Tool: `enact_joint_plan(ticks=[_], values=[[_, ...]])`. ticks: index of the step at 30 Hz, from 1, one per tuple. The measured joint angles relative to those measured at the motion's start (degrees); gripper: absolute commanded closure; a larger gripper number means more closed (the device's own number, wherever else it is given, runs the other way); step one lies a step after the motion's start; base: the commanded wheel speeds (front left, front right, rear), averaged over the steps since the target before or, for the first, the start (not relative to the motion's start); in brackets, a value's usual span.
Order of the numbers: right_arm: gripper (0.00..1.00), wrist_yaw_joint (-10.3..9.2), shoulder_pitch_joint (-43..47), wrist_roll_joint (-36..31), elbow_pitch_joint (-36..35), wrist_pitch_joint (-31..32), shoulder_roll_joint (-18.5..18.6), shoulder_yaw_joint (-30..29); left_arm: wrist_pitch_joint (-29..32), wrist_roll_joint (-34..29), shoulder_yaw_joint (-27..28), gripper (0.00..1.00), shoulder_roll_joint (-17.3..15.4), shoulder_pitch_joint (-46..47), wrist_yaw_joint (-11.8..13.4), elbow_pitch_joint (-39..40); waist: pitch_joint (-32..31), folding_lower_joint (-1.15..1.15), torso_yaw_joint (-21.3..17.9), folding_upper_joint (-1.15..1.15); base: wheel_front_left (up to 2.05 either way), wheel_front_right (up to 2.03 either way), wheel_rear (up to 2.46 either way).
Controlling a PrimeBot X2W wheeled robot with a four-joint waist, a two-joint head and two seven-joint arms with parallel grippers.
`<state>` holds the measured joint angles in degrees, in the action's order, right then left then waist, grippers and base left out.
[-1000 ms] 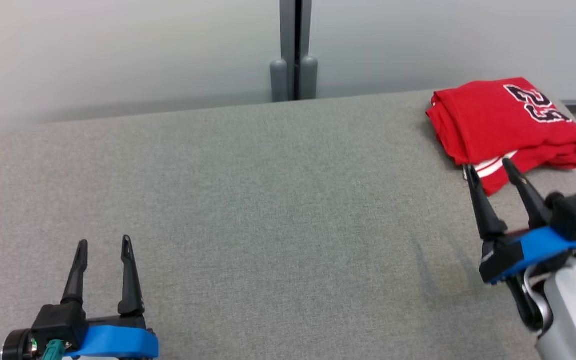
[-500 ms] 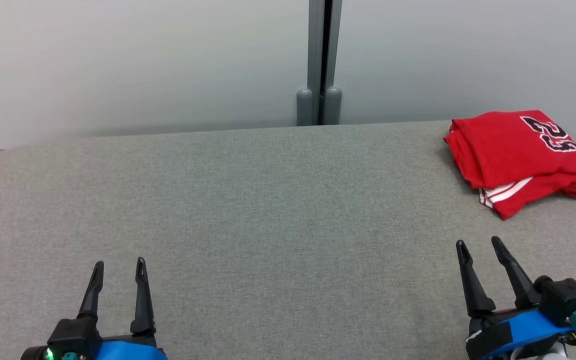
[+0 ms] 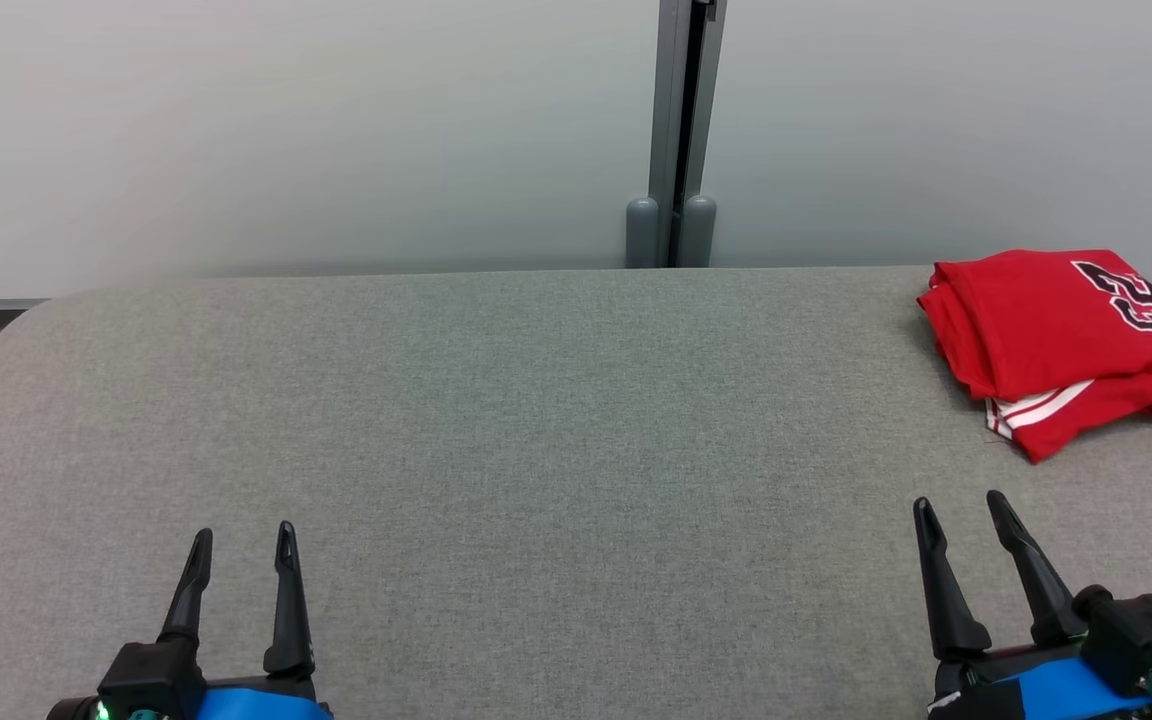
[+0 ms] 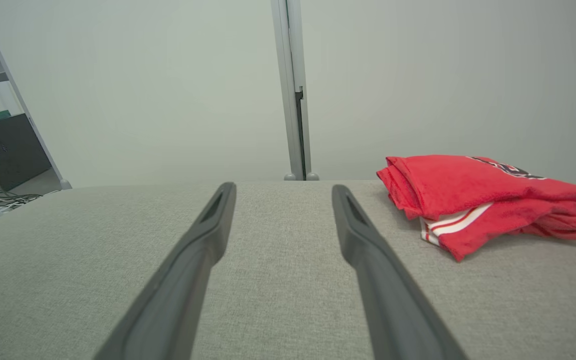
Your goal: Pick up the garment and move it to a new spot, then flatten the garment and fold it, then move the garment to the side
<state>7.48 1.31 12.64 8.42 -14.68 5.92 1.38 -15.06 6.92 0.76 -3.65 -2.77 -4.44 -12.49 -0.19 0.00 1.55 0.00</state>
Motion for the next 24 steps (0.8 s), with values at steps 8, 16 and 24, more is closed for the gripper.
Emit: enact_joint_plan(ticks=[8,16,24], values=[[0.0,0.01,0.8,-0.35,-1.18,0.51,-0.52,-0.73,0.0,0.2,0.27,0.0,-0.36,0.09,-0.26,0.02,-0.06,0.0,-0.21,0.0,0.0,0.0,0.0],[0.0,0.01,1.23,-0.35,-1.1,0.75,-0.78,-0.92,0.0,0.48,0.4,0.0,-0.42,0.32,-0.58,-0.11,-0.07,0.0,-0.37,0.0,0.0,0.0,0.0],[1.0,0.0,1.6,-0.11,1.59,0.83,-0.98,-0.59,0.42,0.7,0.32,1.0,0.38,-0.92,-0.43,-2.74,-0.22,0.0,-0.43,0.0,0.0,0.0,0.0]])
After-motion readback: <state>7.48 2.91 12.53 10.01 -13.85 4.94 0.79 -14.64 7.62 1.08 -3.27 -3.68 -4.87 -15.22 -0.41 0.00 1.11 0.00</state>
